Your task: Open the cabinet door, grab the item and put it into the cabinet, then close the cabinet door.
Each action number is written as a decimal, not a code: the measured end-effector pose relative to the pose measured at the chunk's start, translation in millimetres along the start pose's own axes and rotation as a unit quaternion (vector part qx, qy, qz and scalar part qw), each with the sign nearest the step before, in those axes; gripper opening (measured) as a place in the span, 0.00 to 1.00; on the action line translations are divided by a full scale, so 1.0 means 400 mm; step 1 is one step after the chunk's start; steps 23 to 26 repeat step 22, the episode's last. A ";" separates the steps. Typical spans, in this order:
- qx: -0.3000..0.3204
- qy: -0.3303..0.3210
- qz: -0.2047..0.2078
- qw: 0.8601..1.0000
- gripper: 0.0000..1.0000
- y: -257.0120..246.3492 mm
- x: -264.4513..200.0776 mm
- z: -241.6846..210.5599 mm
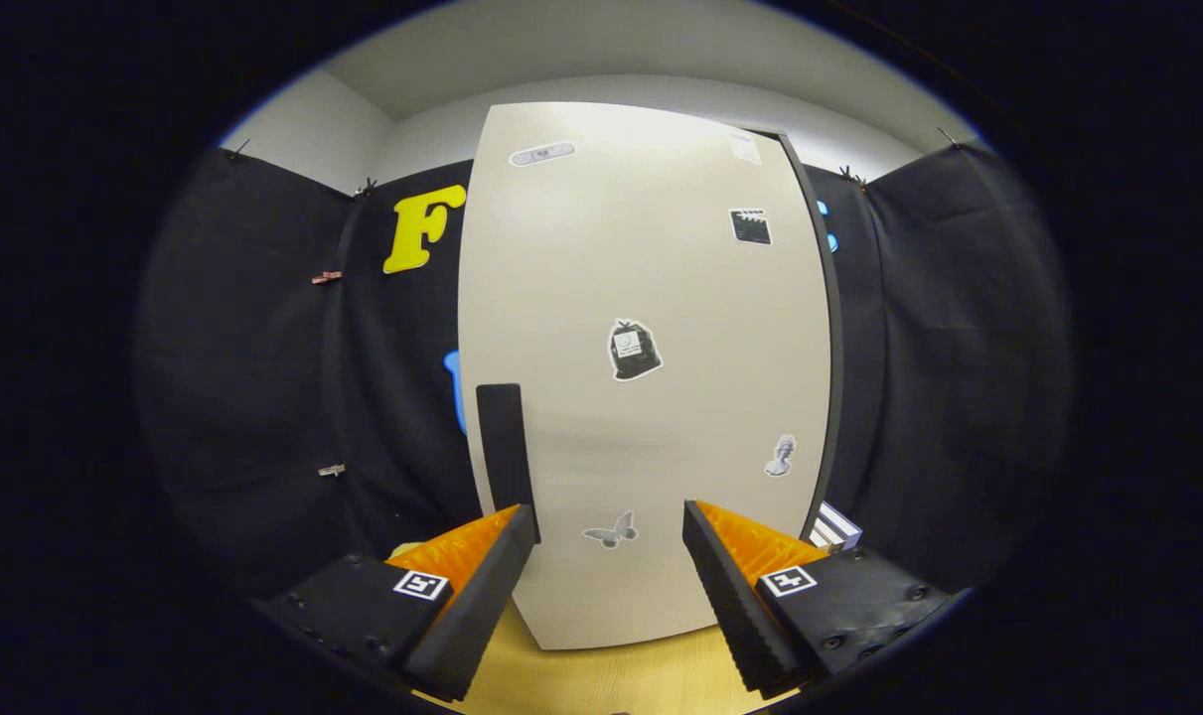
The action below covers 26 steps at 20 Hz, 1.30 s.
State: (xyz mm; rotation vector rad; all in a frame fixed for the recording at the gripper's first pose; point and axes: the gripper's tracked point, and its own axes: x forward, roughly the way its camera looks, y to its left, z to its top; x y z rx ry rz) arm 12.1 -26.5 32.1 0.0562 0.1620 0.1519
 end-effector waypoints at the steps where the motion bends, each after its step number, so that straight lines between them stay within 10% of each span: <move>1: 0.005 0.000 -0.005 1.000 0.98 -0.006 -0.010 -0.001; 26: 0.012 -0.011 -0.044 0.999 0.99 0.028 -0.074 -0.018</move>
